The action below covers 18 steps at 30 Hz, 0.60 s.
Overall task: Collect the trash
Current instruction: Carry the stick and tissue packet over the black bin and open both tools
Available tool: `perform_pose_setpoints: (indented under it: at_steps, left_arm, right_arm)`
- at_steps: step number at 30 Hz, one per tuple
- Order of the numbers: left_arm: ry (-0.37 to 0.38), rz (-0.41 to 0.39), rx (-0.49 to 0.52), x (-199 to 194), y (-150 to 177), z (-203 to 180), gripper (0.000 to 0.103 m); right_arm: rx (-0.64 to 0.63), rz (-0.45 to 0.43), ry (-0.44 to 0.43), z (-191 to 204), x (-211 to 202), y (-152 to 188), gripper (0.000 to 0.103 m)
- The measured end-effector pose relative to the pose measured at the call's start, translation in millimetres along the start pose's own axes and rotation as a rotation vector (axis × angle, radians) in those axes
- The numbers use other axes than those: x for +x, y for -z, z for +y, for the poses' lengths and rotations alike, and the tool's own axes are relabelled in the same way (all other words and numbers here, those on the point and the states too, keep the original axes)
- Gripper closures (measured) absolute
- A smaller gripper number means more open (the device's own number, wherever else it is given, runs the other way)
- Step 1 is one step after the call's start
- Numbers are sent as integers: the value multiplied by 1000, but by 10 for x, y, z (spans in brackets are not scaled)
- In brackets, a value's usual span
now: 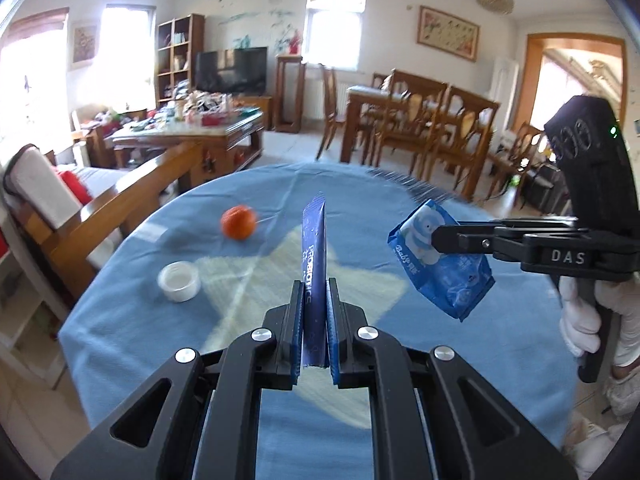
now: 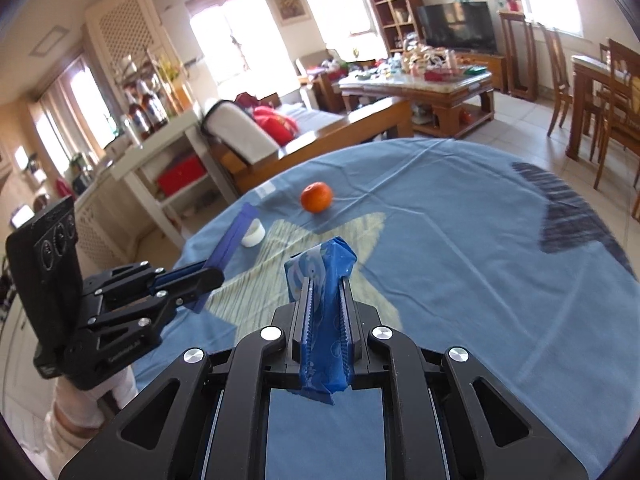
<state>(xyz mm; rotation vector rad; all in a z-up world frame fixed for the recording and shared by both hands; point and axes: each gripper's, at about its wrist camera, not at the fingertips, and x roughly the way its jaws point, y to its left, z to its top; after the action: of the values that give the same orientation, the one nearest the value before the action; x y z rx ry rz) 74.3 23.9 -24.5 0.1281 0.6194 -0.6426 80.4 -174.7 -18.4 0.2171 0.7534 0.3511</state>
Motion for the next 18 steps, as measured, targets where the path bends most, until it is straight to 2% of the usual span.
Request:
perform_pose_setpoints:
  at_steps: [8,18]
  left_arm:
    - [119,-31,51,6,-132,-639,92]
    - [268,-20,138,219,-224,-1551,92]
  right_arm:
    - [42,-84,69,-401,-781,300,90]
    - [95,-158,172,-989,-1665,705,90]
